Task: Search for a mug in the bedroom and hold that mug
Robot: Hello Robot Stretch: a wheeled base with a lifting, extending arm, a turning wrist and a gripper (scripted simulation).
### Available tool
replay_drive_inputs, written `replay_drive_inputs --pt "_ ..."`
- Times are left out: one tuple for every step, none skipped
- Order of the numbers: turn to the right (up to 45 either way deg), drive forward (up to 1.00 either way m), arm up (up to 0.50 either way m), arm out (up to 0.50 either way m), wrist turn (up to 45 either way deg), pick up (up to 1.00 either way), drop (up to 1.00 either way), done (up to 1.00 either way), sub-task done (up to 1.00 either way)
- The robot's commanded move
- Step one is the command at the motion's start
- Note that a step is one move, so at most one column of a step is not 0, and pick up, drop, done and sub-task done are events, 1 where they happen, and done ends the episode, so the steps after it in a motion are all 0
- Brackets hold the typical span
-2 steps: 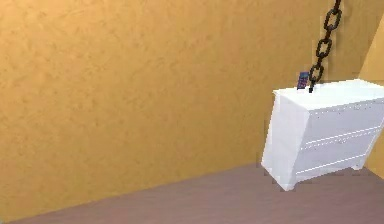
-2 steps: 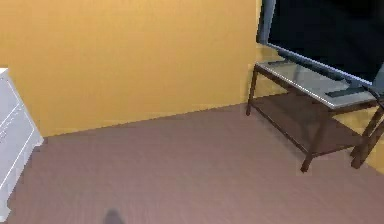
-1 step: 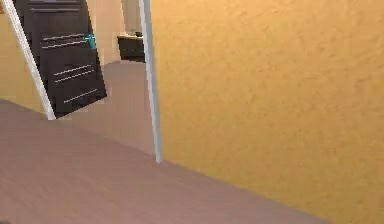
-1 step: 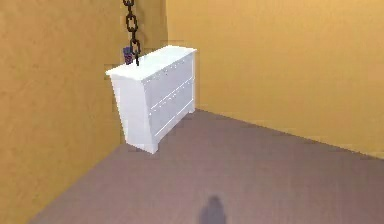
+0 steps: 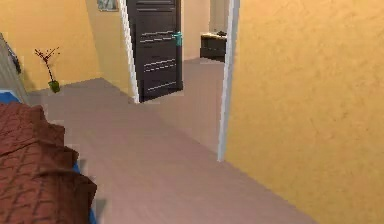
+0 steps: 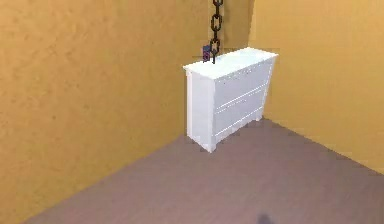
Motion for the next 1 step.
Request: replay_drive_inputs --pt "0.0 0.7 0.0 0.0 0.0 0.0 0.0 0.0 0.0"
